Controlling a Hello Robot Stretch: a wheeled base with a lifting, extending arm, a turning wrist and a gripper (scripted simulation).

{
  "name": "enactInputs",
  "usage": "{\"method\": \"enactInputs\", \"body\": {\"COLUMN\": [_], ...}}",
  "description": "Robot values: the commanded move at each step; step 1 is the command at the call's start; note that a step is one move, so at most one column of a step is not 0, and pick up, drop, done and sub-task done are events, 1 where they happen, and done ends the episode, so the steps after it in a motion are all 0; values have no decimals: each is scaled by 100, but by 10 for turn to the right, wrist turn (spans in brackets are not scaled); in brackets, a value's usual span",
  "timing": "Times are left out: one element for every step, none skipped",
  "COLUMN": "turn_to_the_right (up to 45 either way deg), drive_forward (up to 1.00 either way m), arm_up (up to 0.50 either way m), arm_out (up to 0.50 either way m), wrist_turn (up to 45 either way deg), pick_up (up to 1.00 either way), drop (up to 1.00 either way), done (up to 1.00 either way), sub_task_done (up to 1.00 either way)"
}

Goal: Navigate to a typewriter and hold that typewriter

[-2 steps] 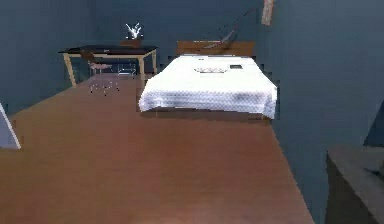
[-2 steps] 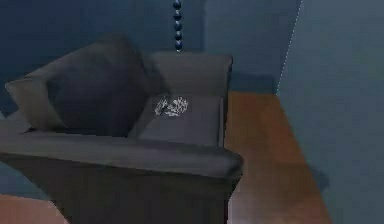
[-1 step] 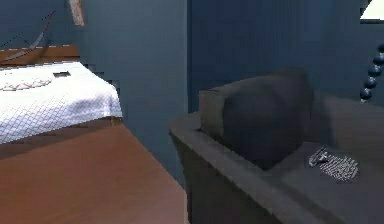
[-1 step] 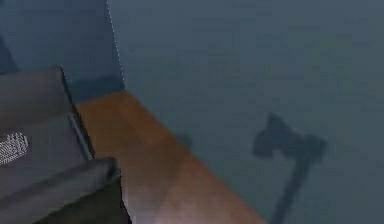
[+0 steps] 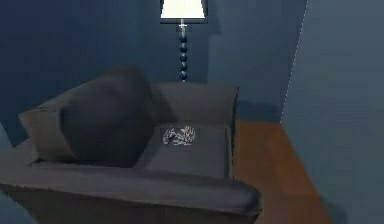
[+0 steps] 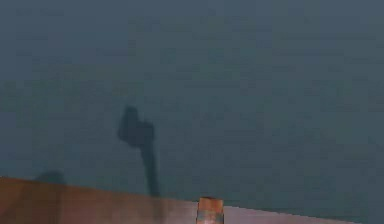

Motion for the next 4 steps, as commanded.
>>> {"method": "enactInputs", "body": {"turn_to_the_right": [450,30,0,-330], "drive_forward": [0,0,55,0], "arm_up": [0,0,0,0], "arm_out": [0,0,0,0], "wrist_turn": [0,0,0,0], "pick_up": [0,0,0,0], "drop": [0,0,0,0], "done": [0,0,0,0], "sub_task_done": [0,0,0,0]}}
